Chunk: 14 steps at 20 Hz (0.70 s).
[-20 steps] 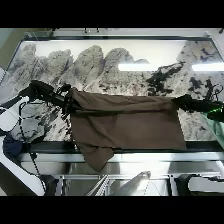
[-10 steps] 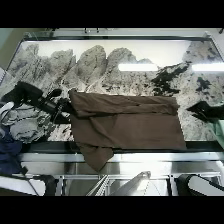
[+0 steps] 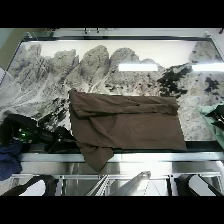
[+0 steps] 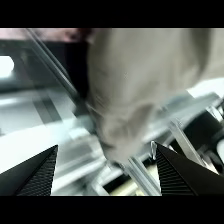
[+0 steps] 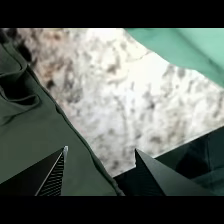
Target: Fold the shirts.
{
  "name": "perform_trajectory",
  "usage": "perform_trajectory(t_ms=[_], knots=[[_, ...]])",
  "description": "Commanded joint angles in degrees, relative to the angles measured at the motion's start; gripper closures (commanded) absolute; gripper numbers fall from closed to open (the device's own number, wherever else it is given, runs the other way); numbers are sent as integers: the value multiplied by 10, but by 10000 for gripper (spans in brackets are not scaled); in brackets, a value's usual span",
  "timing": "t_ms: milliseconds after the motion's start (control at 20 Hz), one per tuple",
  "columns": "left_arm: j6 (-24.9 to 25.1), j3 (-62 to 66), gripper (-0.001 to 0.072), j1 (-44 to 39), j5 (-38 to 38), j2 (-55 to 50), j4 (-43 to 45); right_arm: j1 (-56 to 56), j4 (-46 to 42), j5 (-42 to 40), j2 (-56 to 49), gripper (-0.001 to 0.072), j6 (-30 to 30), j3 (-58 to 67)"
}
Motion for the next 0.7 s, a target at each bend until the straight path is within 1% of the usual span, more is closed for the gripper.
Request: perform_trajectory(t_ms=[0, 100, 150, 200, 250, 300, 350, 400, 450, 550, 650], knots=[[42, -19, 72, -28, -81, -19, -24, -1, 11, 27, 7, 223, 6, 0], [98, -2, 73, -30, -81, -59, -75, -1, 12, 40, 12, 224, 1, 0], [118, 3, 73, -24, -75, -76, -85, -1, 12, 43, 16, 224, 1, 0], [132, 2, 73, -13, -74, -87, -85, -1, 11, 44, 22, 224, 1, 0], [156, -6, 73, 3, -76, -95, -92, -1, 11, 44, 29, 224, 1, 0], [185, -18, 74, 23, -75, -101, -116, -1, 12, 43, 37, 224, -1, 0], [219, -28, 159, 40, -71, -107, -146, -1, 13, 43, 43, 224, -3, 0], [248, -37, 303, 52, -67, -113, -167, -1, 13, 43, 49, 224, -3, 0], [267, -45, 382, 56, -68, -121, -183, -1, 13, 43, 52, 224, -3, 0], [289, -56, 386, 39, -73, -138, -201, -1, 13, 47, 54, 224, -2, -1], [310, -58, 385, 0, -75, -161, -236, -1, 13, 55, 53, 223, -2, -1]])
